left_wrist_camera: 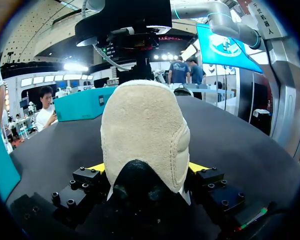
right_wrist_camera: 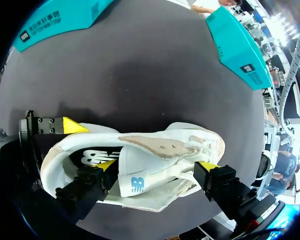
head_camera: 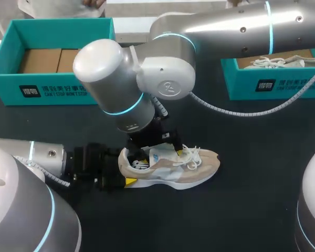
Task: Take the shoe out of the shoebox, open the shoe tongue, remove and reinsert the insole, then place the shoe into the shoebox
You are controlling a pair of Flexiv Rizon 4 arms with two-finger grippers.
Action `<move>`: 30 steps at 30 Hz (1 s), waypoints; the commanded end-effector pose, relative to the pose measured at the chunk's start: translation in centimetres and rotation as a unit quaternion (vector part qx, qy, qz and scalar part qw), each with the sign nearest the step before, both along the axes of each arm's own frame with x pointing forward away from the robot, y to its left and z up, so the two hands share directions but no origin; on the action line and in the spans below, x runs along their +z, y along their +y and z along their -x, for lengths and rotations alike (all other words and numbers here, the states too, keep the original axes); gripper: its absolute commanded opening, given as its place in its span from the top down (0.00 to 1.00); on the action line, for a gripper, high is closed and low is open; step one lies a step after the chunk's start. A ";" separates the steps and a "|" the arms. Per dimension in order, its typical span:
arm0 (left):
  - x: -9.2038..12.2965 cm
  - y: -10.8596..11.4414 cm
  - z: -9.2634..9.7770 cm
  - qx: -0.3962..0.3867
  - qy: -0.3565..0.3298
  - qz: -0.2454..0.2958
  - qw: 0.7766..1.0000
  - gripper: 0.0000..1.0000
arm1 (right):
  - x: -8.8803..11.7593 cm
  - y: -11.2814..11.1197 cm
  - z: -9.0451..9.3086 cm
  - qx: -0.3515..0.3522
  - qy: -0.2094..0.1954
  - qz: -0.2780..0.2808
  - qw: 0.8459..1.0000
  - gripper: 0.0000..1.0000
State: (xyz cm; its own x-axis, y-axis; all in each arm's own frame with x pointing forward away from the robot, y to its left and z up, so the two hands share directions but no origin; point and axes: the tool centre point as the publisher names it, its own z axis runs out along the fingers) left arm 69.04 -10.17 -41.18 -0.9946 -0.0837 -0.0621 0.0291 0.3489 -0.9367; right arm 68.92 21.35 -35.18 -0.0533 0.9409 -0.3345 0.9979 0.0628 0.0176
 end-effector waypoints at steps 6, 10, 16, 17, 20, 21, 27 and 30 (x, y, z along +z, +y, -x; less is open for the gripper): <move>-0.2 -0.1 0.2 0.002 -0.001 -0.001 1.000 1.00 | -0.9 0.0 0.2 -0.286 -0.110 0.030 0.951 0.00; -0.2 -0.1 0.2 0.002 -0.001 -0.001 1.000 1.00 | -1.8 -0.2 0.5 -0.302 -0.118 0.049 0.944 0.00; -0.2 -0.1 0.2 0.002 -0.001 -0.001 1.000 1.00 | -1.0 -1.2 0.8 -0.319 -0.142 0.064 0.935 0.00; -0.2 -0.1 0.2 0.002 -0.001 -0.001 1.000 1.00 | -0.8 -1.4 0.8 -0.320 -0.143 0.066 0.934 0.00; -0.2 -0.1 0.2 0.002 -0.001 -0.001 1.000 1.00 | 0.2 -1.9 0.9 -0.323 -0.153 0.071 0.931 0.55; -0.2 -0.1 0.2 0.002 -0.001 -0.001 1.000 1.00 | 0.5 -2.0 0.9 -0.323 -0.152 0.070 0.932 0.58; -0.2 -0.1 0.2 0.002 -0.001 -0.001 1.000 1.00 | 2.3 -3.1 1.0 -0.327 -0.161 0.062 0.929 0.57; -0.2 -0.1 0.2 0.002 -0.001 -0.001 1.000 1.00 | 3.0 -3.7 1.1 -0.325 -0.162 0.061 0.930 0.64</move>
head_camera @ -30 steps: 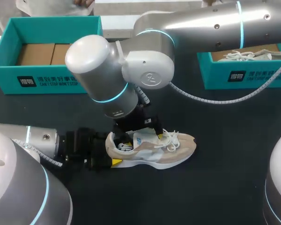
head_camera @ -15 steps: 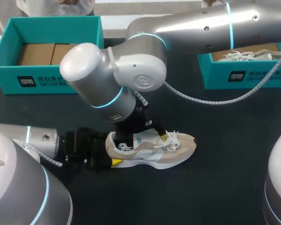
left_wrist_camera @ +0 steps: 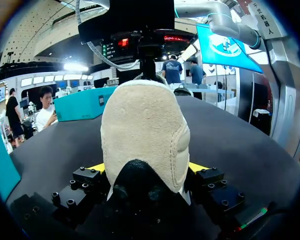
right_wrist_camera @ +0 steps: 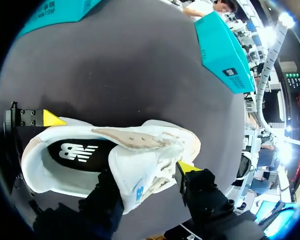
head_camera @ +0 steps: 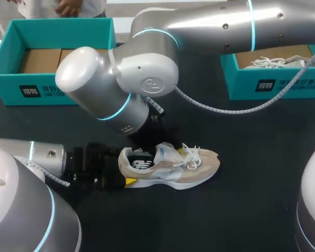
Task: Take the shoe out of the shoebox, open the shoe tongue, remove and reinsert the insole, then place the shoe into the shoebox
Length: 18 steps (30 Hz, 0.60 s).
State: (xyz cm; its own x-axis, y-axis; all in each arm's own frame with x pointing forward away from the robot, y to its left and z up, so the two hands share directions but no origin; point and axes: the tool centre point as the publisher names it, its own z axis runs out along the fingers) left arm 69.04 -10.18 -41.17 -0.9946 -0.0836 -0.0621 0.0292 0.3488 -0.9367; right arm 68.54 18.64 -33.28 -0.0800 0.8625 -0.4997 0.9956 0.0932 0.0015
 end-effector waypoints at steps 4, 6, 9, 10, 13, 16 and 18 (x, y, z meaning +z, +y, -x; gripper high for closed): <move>-0.2 0.0 0.2 0.002 -0.001 -0.001 1.000 1.00 | 1.4 -1.6 0.7 -0.316 -0.178 -0.041 0.931 0.77; -0.2 0.0 0.2 0.002 -0.001 -0.001 1.000 1.00 | 1.5 -1.8 0.6 -0.317 -0.179 -0.049 0.930 1.00; -0.2 0.0 0.2 0.002 -0.001 -0.001 1.000 1.00 | 1.3 -2.6 0.2 -0.309 -0.169 -0.064 0.934 1.00; -0.2 0.0 0.2 0.002 -0.001 -0.001 1.000 1.00 | 1.2 -2.8 0.0 -0.304 -0.168 -0.071 0.935 1.00; -0.2 0.0 0.2 0.002 -0.001 -0.001 1.000 1.00 | 0.6 -3.3 -0.1 -0.295 -0.156 -0.097 0.938 1.00; -0.2 0.0 0.2 0.002 -0.001 -0.001 1.000 1.00 | 0.5 -4.6 -0.4 -0.295 -0.151 -0.106 0.938 1.00; -0.2 0.0 0.2 0.002 -0.001 -0.001 1.000 1.00 | 0.6 -5.6 -0.5 -0.292 -0.150 -0.114 0.938 1.00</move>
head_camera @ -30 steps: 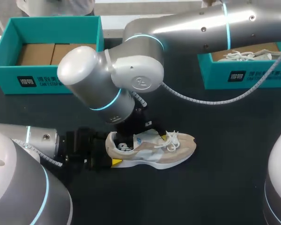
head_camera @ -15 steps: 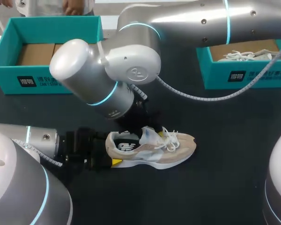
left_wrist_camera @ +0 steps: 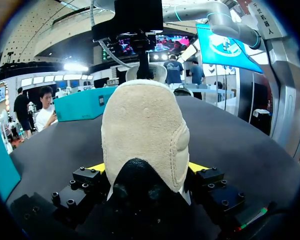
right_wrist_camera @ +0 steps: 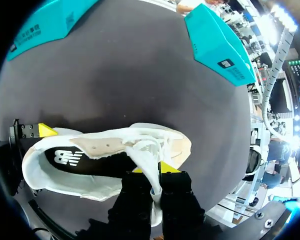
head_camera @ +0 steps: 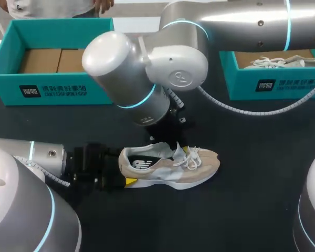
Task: Take the shoe out of the shoebox, open the shoe tongue, remove and reinsert the insole, then place the shoe into the shoebox
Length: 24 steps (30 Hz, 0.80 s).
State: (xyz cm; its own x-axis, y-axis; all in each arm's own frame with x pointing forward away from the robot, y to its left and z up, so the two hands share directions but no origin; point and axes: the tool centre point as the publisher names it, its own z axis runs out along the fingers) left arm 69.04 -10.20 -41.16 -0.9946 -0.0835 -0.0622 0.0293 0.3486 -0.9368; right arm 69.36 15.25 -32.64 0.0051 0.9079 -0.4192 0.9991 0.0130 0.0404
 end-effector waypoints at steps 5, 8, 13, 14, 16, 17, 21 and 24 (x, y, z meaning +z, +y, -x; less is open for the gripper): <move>-0.2 0.0 0.2 0.002 -0.001 -0.001 1.000 1.00 | -0.7 -3.5 -0.4 -0.234 -0.120 -0.082 0.961 1.00; -0.2 0.0 0.2 0.002 -0.001 -0.001 1.000 1.00 | -1.6 -4.0 -0.8 -0.231 -0.116 -0.080 0.963 1.00; -0.2 0.0 0.2 0.002 -0.001 -0.001 1.000 1.00 | -2.6 -5.0 -1.1 -0.232 -0.110 -0.084 0.963 1.00; -0.2 0.0 0.2 0.002 -0.001 -0.001 1.000 1.00 | -3.0 -5.2 -1.2 -0.227 -0.105 -0.083 0.965 1.00; -0.2 0.0 0.2 0.002 -0.001 -0.001 1.000 1.00 | -3.8 -5.5 -1.3 -0.229 -0.103 -0.082 0.965 1.00; -0.2 0.0 0.2 0.002 -0.001 -0.001 1.000 1.00 | -4.2 -5.6 -1.4 -0.228 -0.101 -0.083 0.965 1.00; -0.2 0.0 0.2 0.002 -0.001 -0.001 1.000 1.00 | -5.4 -6.0 -1.5 -0.222 -0.097 -0.070 0.968 1.00; -0.2 0.0 0.2 0.002 -0.001 -0.001 1.000 1.00 | -6.2 -6.3 -1.7 -0.219 -0.091 -0.066 0.969 0.95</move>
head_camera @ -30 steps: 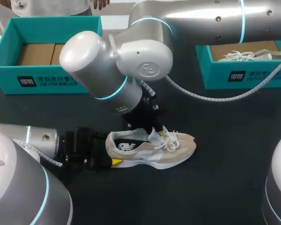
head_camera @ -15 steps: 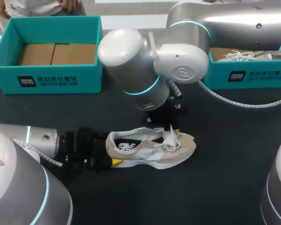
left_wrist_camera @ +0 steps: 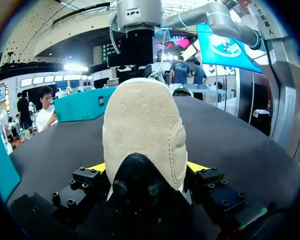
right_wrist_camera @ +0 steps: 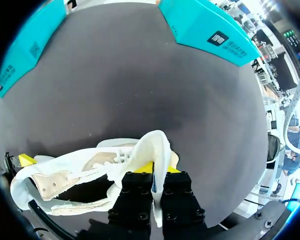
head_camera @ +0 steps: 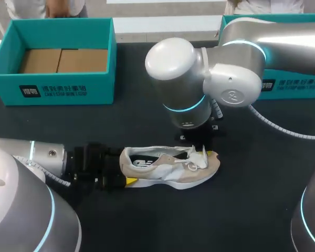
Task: Take the shoe out of the shoebox, open the shoe tongue, remove and reinsert the insole, then place the shoe into the shoebox
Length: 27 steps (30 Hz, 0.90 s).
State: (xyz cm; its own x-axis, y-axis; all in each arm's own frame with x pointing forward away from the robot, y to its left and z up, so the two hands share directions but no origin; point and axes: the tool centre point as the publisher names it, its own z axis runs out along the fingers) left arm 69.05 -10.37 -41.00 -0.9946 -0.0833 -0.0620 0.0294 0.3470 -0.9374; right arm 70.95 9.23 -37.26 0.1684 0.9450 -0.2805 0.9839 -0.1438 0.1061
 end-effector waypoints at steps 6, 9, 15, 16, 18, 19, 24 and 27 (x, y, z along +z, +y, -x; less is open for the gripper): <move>-0.4 0.1 0.2 0.002 -0.001 -0.002 1.000 1.00 | -2.1 -0.6 -0.1 -0.155 -0.040 0.009 0.987 0.54; -0.4 0.1 0.2 0.002 -0.001 -0.002 1.000 1.00 | -2.1 -1.1 0.2 -0.164 -0.037 0.016 0.986 0.09; -0.4 0.1 0.2 0.002 -0.001 -0.002 1.000 1.00 | 0.1 -1.7 1.0 -0.163 -0.043 0.048 0.985 0.00; -0.4 0.1 0.2 0.002 -0.001 -0.002 1.000 1.00 | 0.4 -1.7 1.2 -0.162 -0.045 0.049 0.984 0.00; -0.4 0.1 0.2 0.002 -0.001 -0.002 1.000 1.00 | 1.2 -1.6 1.5 -0.165 -0.055 0.043 0.984 0.00; -0.4 0.1 0.2 0.002 -0.001 -0.002 1.000 1.00 | 1.6 -1.6 1.6 -0.164 -0.059 0.040 0.984 0.00; -0.4 0.1 0.2 0.002 -0.001 -0.002 1.000 1.00 | 3.8 -0.8 1.8 -0.155 -0.083 0.018 0.984 0.00; -0.4 0.1 0.2 0.002 -0.001 -0.002 1.000 1.00 | 5.3 -0.2 1.7 -0.140 -0.099 0.012 0.985 0.00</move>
